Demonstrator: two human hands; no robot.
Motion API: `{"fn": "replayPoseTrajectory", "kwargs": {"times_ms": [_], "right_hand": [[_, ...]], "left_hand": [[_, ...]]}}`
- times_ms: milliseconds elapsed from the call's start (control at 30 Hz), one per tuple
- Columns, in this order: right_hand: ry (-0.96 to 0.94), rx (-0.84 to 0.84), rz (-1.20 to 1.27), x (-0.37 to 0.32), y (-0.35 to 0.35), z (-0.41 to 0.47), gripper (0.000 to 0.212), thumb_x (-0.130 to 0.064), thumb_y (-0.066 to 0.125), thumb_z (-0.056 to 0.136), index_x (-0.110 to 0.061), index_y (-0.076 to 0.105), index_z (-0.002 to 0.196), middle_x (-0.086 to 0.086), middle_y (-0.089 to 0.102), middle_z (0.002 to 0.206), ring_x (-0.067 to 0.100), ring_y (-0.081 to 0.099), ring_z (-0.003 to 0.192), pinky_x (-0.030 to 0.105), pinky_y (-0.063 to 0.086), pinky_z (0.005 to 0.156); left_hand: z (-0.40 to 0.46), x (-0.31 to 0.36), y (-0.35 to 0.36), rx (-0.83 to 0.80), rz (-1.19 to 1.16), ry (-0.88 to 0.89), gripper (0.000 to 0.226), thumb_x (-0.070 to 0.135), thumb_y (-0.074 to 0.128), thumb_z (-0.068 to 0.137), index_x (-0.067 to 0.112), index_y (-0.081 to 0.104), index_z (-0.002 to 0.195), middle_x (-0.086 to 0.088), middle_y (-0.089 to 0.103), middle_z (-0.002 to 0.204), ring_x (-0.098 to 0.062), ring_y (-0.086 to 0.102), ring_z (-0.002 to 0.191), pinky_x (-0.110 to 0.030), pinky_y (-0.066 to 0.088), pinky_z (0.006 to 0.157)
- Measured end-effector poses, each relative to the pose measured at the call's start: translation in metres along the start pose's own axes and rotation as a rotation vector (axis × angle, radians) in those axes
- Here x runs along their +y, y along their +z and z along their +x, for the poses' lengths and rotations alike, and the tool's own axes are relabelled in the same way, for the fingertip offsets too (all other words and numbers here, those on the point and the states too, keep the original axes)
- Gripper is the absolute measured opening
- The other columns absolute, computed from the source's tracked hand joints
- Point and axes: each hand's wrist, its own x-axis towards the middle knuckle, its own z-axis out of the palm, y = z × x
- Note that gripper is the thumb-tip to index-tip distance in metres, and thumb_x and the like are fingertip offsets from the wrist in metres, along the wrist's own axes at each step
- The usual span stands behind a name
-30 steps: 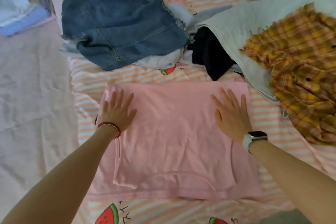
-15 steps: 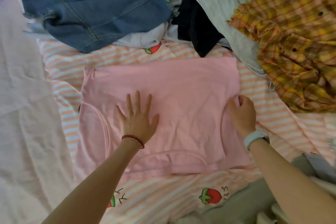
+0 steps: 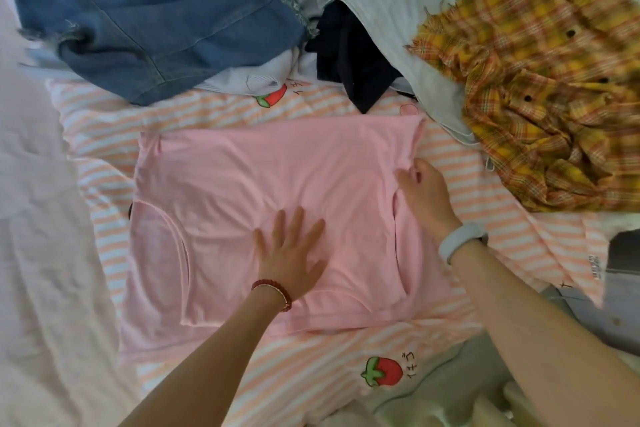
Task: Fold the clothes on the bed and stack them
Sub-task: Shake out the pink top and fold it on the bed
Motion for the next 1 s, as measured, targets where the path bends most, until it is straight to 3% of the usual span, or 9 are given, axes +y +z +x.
{"fn": "replayPoseTrajectory", "kwargs": {"times_ms": [100,200,400,533,600,700,800,900,1000], "right_hand": [[-0.253,-0.053,-0.376,-0.011,0.013,-0.019,0.016,-0.023,0.047,0.092,-0.018,0.042,0.077,0.001,0.045,0.063,0.028,0.045,0.063,0.034,0.032,0.057],[-0.339,-0.140,-0.632,-0.028,0.022,-0.029,0.022,-0.023,0.040,0.096,-0.012,0.046,0.115,0.013,0.060,0.084,0.036,0.057,0.077,0.035,0.037,0.059],[-0.382,-0.383,-0.224,-0.113,0.104,-0.062,0.010,-0.008,0.046,0.094,-0.014,0.045,0.085,-0.010,0.036,0.068,0.016,0.045,0.070,0.025,0.036,0.072],[-0.087,-0.809,0.191,-0.151,0.177,-0.100,0.012,-0.009,0.046,0.095,-0.010,0.051,0.106,0.019,0.061,0.095,0.037,0.063,0.092,0.028,0.056,0.065],[-0.172,-0.814,0.126,-0.149,0.193,-0.101,0.030,-0.004,0.040,0.094,-0.002,0.053,0.121,0.015,0.065,0.102,0.033,0.063,0.097,0.037,0.056,0.081],[-0.339,-0.580,-0.156,-0.130,0.196,-0.084,0.032,-0.006,0.040,0.091,-0.004,0.058,0.118,0.016,0.067,0.106,0.034,0.061,0.102,0.043,0.046,0.093],[-0.473,-0.447,-0.334,-0.118,0.195,-0.064,0.034,-0.005,0.040,0.092,-0.009,0.056,0.122,0.012,0.063,0.113,0.029,0.058,0.105,0.032,0.042,0.089],[-0.667,-0.447,-0.487,-0.130,0.206,-0.044,0.042,-0.005,0.042,0.091,-0.013,0.047,0.132,0.013,0.051,0.127,0.031,0.051,0.110,0.036,0.041,0.089],[-0.890,-0.482,-0.844,-0.151,0.227,-0.027,0.055,-0.009,0.045,0.090,-0.023,0.032,0.141,0.005,0.029,0.146,0.030,0.034,0.124,0.041,0.038,0.090]], "left_hand": [[-0.005,-0.013,-0.022,0.113,-0.412,-0.039,0.044,0.033,0.051,0.092,0.030,0.044,0.135,0.005,0.025,0.153,-0.015,0.018,0.141,-0.035,0.013,0.112],[-0.018,-0.039,-0.045,0.191,-0.914,-0.214,0.023,0.011,0.054,0.091,0.013,0.063,0.112,-0.002,0.059,0.119,-0.016,0.055,0.105,-0.018,0.038,0.089],[-0.058,-0.106,-0.065,0.324,-1.705,-0.622,0.016,0.012,0.046,0.096,0.007,0.061,0.098,-0.006,0.064,0.082,-0.019,0.058,0.069,-0.026,0.048,0.063],[-0.083,-0.143,-0.051,0.163,-2.092,-0.745,0.040,0.038,0.035,0.098,0.006,0.057,0.108,-0.011,0.066,0.094,-0.024,0.062,0.082,-0.037,0.050,0.078],[-0.089,-0.151,-0.044,0.116,-2.123,-0.757,0.050,0.046,0.034,0.097,0.005,0.059,0.110,-0.013,0.065,0.101,-0.026,0.060,0.091,-0.040,0.048,0.086],[-0.087,-0.149,-0.043,0.154,-2.067,-0.796,0.046,0.049,0.044,0.092,0.008,0.065,0.099,-0.010,0.068,0.086,-0.023,0.064,0.077,-0.037,0.054,0.072],[-0.075,-0.137,-0.042,0.292,-1.753,-0.867,0.041,0.055,0.060,0.080,0.014,0.061,0.079,-0.008,0.060,0.075,-0.023,0.060,0.069,-0.040,0.055,0.066],[-0.061,-0.128,-0.046,0.383,-1.421,-0.907,0.052,0.067,0.058,0.071,0.016,0.046,0.065,0.004,0.046,0.061,-0.014,0.048,0.054,-0.024,0.037,0.047],[-0.049,-0.135,-0.053,0.342,-1.153,-0.942,0.049,0.065,0.050,0.077,0.018,0.050,0.067,0.004,0.052,0.062,-0.016,0.051,0.060,-0.025,0.029,0.047]]}}
